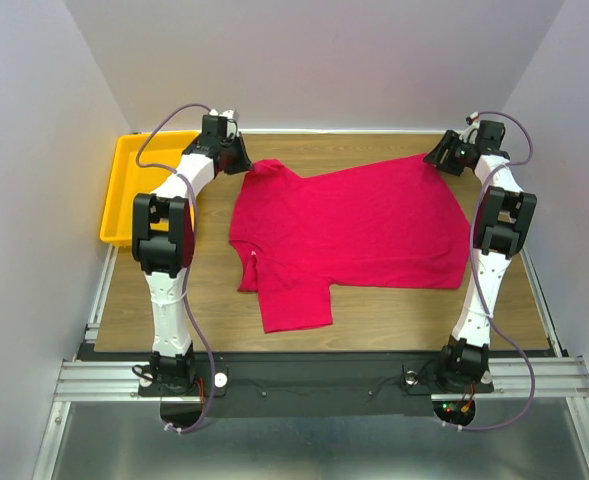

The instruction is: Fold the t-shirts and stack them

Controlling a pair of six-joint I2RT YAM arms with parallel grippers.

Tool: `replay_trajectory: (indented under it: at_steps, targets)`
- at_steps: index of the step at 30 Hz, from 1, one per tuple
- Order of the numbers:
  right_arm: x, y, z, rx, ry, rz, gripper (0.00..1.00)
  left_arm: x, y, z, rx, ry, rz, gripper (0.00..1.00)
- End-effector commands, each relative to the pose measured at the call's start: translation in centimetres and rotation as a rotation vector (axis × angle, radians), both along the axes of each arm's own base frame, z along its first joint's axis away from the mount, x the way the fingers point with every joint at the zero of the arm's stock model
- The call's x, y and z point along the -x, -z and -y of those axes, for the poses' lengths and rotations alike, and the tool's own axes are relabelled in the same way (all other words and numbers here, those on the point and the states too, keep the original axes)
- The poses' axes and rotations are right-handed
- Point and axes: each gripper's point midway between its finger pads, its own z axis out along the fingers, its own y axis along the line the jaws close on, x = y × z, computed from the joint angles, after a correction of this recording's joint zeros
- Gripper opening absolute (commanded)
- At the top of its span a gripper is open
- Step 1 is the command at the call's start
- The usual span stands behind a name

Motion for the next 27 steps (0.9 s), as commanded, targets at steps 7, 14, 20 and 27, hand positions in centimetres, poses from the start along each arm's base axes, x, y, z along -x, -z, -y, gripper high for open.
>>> replay_trajectory:
  at_steps: [7, 14, 20, 27]
  targets:
    - [-2.0, -6.6, 0.8, 0.027, -0.02, 0.154, 0.68, -0.5, -6.0, 0.2, -0.04, 0.068, 0.162, 0.0]
    - [-3.8, -6.5, 1.3, 0.03, -0.004, 0.189, 0.69, 0.1, -5.8, -0.7, -0.106, 0.08, 0.202, 0.0]
    - [-4.6, -4.6, 1.1, 0.017, 0.016, 0.179, 0.69, 0.3, -6.3, -0.8, -0.104, 0.081, 0.231, 0.0]
    - [-5.1, -1.8, -0.7, 0.014, 0.009, 0.143, 0.68, 0.7, -7.4, -0.4, -0.074, 0.088, 0.25, 0.0]
